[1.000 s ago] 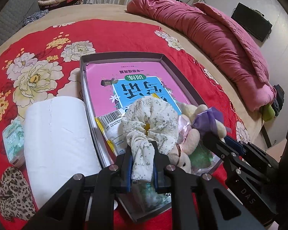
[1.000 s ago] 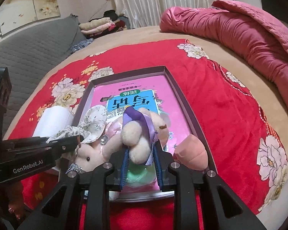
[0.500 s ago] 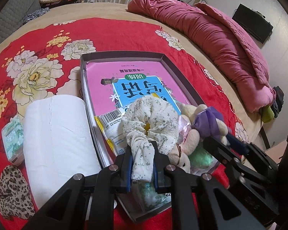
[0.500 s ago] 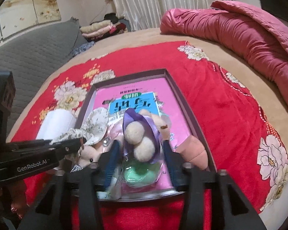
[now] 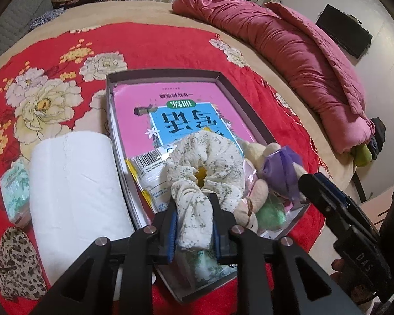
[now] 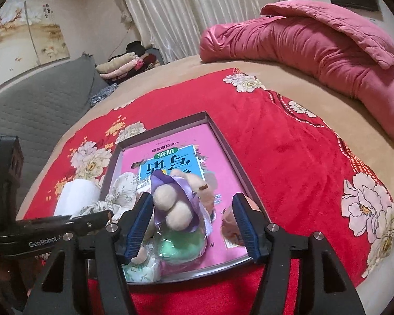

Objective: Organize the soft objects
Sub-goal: 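Lower the scrunchie and bear plush into the tray and open both grippers, then move the left gripper to the leopard scrunchie while the right gripper reaches the tissue pack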

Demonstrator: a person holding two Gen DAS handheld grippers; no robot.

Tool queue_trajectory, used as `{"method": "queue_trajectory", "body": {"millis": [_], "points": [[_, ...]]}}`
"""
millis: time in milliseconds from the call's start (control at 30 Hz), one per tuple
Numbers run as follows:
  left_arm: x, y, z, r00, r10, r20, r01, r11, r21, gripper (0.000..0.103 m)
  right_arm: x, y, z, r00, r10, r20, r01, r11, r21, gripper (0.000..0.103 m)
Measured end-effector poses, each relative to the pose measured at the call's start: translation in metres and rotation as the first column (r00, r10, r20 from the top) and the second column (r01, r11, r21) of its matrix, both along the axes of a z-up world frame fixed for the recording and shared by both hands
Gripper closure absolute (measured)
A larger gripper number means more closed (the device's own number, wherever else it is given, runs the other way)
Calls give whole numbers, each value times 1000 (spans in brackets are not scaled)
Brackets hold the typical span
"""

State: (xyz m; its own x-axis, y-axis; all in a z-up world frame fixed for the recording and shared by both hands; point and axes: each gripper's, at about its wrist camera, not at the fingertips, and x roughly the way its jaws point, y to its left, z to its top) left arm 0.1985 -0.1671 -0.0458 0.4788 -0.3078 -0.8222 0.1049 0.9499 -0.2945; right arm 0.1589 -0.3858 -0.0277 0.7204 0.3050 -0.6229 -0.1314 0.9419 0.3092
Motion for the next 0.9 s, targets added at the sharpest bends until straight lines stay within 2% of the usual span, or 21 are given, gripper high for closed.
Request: {"method": "queue_trajectory", "body": {"millis": [67, 233, 333, 400, 467, 667, 900], "points": [[1, 0, 0, 1000, 1, -10, -1, 1000, 4, 73, 1, 2, 0, 1000, 2, -4, -2, 1000, -9, 33], [1, 4, 1, 1000, 14, -14, -14, 1000, -8, 71, 1, 5, 0, 1000, 1, -5, -2, 1000, -20, 33], [0, 5, 3, 1000, 18, -11, -18, 1000, -18, 64, 2, 3, -1, 1000, -7, -8, 7, 1000, -15, 33], [0, 6, 6, 1000, 23, -10, -23, 999, -23, 56, 3, 1, -2, 1000, -12, -13, 12, 1000, -7, 33], [-1, 6, 10, 1000, 22, -6, -23, 999, -33, 54, 3, -2, -3, 1000, -20, -15, 20, 1000, 1, 33], [-3, 3, 18, 1000, 8, 6, -7, 999, -46, 47, 2, -6, -3, 999, -37, -19, 38, 999, 11, 32], [-10, 1, 26, 1000, -6, 27, 7, 999, -51, 47, 1, -7, -2, 999, -49, -19, 49, 999, 4, 30]]}}
